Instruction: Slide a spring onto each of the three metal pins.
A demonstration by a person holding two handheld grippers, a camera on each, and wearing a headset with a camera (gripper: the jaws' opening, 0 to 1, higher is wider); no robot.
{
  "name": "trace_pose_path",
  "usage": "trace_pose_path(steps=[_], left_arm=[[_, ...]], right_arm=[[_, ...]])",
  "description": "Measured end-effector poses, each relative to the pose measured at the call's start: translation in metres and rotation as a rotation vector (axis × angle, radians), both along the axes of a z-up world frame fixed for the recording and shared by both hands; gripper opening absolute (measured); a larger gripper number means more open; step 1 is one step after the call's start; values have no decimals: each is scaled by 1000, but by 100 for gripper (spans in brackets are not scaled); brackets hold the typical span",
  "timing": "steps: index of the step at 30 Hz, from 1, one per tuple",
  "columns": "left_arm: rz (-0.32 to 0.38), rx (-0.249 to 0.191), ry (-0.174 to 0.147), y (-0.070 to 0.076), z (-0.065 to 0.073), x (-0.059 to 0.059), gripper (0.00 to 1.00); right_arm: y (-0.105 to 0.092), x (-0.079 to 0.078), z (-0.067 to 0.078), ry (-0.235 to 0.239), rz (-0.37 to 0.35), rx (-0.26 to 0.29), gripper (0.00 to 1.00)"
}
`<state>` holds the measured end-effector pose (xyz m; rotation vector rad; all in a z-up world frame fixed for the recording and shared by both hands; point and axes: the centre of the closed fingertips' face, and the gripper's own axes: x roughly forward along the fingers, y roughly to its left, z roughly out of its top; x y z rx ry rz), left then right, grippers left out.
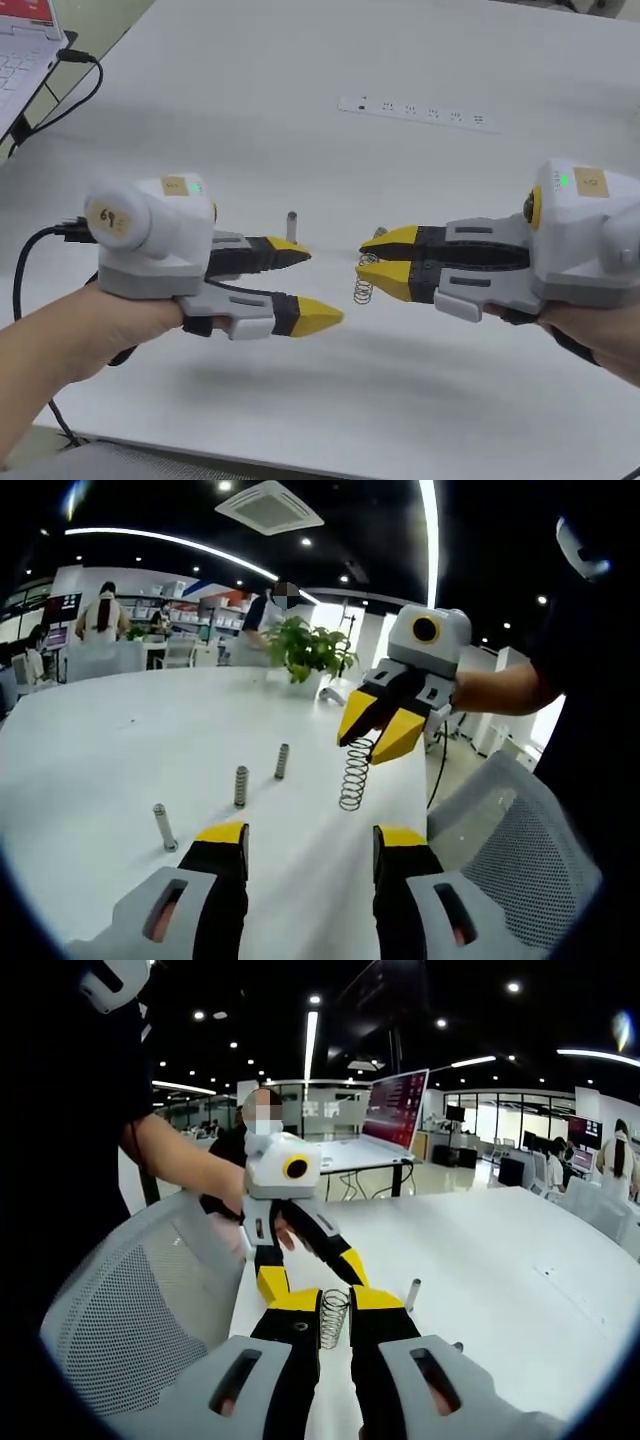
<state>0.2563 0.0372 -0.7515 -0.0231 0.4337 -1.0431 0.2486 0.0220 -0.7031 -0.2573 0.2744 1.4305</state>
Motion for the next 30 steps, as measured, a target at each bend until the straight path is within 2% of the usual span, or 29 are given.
trace_pose_path(steps=[7, 15, 20, 24, 27, 30], left_arm=[[45, 5, 4, 18, -2, 2, 46], [115, 19, 13, 42, -6, 5, 57], [129, 21, 21, 47, -7, 4, 60], [140, 26, 6, 49, -7, 4, 66], [155, 25, 26, 51, -9, 5, 69], [158, 23, 10, 53, -8, 4, 70]], right_arm=[[-4, 4, -1, 5, -19, 2, 8], [-6, 9, -2, 5, -38, 0, 8], [-6, 10, -2, 5, -38, 0, 8], [-5, 10, -2, 6, -35, 0, 8], [-4, 9, -2, 6, -33, -1, 8], [-5, 9, -2, 5, -32, -3, 8]])
